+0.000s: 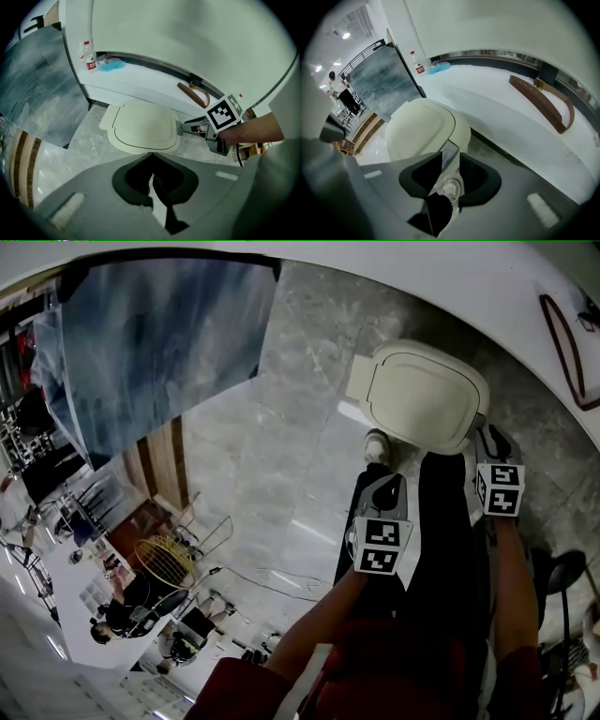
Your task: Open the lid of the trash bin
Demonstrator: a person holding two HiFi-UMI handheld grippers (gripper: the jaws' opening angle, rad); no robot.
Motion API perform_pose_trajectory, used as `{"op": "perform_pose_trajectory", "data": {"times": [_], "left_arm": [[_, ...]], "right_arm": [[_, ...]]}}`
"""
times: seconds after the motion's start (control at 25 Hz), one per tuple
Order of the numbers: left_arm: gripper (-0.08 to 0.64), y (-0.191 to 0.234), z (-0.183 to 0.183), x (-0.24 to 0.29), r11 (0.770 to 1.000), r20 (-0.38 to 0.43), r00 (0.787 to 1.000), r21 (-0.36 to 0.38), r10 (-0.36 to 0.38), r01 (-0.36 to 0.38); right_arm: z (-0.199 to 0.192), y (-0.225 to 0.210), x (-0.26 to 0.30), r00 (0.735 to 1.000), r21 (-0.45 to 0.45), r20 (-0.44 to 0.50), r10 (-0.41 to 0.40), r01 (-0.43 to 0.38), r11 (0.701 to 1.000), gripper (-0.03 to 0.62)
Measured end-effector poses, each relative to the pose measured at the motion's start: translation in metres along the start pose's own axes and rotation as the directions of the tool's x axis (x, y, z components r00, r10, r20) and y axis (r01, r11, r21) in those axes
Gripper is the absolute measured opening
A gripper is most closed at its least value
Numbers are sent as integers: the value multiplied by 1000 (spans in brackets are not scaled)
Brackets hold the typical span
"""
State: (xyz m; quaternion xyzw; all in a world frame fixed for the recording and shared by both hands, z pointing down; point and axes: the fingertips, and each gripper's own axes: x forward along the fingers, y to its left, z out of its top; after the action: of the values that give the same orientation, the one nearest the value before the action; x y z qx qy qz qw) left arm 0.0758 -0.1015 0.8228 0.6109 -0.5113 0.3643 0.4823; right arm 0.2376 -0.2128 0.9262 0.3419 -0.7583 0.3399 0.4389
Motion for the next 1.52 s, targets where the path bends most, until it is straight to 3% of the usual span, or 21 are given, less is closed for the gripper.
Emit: {"op": "perform_pose_trajectory", "data": {"times": [0.88, 1.52], "left_arm": [[5, -11, -14, 8, 1000, -48, 999, 0, -20, 20], [5, -2, 4, -16, 1000, 35, 999, 19, -16, 15]], "right_arm": [[-10, -7, 10, 998, -17, -59, 20, -21, 1000, 144], [-4, 3, -9, 996, -47, -88, -6, 2, 999, 152]]}}
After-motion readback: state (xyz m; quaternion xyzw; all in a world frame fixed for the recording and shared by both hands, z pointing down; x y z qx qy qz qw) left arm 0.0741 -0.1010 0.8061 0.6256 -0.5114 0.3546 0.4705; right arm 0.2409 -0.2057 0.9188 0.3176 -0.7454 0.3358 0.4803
